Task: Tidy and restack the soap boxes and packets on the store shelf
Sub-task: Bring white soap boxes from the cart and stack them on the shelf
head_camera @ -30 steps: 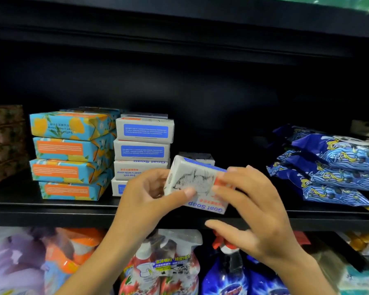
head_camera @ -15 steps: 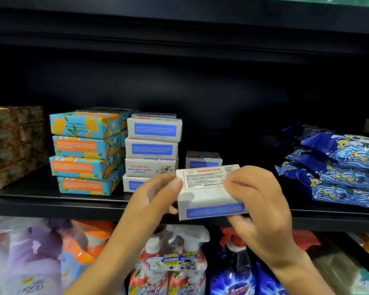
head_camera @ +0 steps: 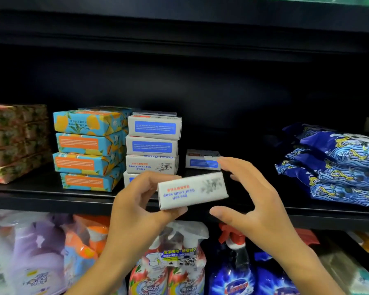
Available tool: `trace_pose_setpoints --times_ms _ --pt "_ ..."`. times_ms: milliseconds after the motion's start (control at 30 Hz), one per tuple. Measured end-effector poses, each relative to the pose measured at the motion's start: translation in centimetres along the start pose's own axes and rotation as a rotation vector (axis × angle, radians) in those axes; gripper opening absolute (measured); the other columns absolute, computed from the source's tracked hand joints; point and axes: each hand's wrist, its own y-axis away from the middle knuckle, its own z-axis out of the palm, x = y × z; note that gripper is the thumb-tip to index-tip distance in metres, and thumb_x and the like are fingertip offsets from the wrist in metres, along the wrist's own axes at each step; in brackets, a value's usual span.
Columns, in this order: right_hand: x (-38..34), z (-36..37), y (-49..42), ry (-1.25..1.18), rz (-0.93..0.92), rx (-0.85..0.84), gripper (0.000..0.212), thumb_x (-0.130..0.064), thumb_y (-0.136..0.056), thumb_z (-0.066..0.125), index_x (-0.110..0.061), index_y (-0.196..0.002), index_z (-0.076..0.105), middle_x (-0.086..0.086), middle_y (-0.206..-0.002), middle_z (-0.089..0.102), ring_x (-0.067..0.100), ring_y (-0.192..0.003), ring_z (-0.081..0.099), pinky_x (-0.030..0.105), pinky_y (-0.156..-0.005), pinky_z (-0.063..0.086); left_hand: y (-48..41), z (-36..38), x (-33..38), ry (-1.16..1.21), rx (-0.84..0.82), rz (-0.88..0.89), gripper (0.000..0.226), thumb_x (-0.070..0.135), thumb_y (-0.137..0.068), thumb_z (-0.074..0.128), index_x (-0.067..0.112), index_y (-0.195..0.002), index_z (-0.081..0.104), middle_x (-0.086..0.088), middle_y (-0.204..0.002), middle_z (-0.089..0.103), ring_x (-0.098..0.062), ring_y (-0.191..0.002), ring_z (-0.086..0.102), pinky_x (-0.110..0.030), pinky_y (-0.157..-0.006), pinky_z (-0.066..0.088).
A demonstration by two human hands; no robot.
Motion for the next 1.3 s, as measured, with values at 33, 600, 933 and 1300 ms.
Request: trace_pose_setpoints --times_ms 33,600,933,1300 --pt "-0.2 0.0 -0.2 -0.054 0.052 -0.052 0.070 -0.056 -0.066 0.068 -0.032 -0.129 0.048 -0.022 -0.128 0.049 0.002 -0.123 0.045 0.016 -0.099 0.038 0.1 -0.1 -0.2 -0.050 -0.007 0.098 0.047 0.015 -0.057 0.087 0.038 -0.093 0.066 0.013 -0.098 0.070 -0.008 -0.099 0.065 -0.016 -0.081 0.050" --pt "-0.8 7.3 -1.3 -0.225 0.110 -0.014 0.052 -0.038 -0.068 0.080 -0.027 -0.116 0.062 -0.023 -0.113 0.053 0.000 -0.111 0.053 0.017 -0.088 0.048 1.5 -8.3 -4.4 -0.928 0.020 0.117 0.036 0.038 -0.073 0.069 0.009 -0.094 0.072 0.001 -0.096 0.070 -0.020 -0.091 0.063 -0.022 -0.084 0.040" --pt "-1.5 9.9 -1.3 0.140 0.053 0.062 0.054 -0.041 -0.071 0.074 -0.017 -0.119 0.062 -0.010 -0.115 0.048 0.002 -0.113 0.037 0.006 -0.084 0.035 1.5 -8.8 -4.0 -0.872 0.005 0.201 0.028 0.023 -0.066 0.075 0.008 -0.090 0.074 0.001 -0.093 0.072 -0.008 -0.090 0.055 -0.014 -0.085 0.038" --pt "-1.7 11.5 -1.7 0.316 0.086 0.129 0.052 -0.043 -0.077 0.069 -0.012 -0.117 0.060 -0.001 -0.116 0.055 0.011 -0.112 0.043 0.020 -0.082 0.040 1.6 -8.8 -3.9 -0.867 -0.008 0.110 0.030 0.027 -0.069 0.075 0.007 -0.092 0.074 -0.001 -0.095 0.072 -0.020 -0.091 0.065 -0.022 -0.086 0.043"
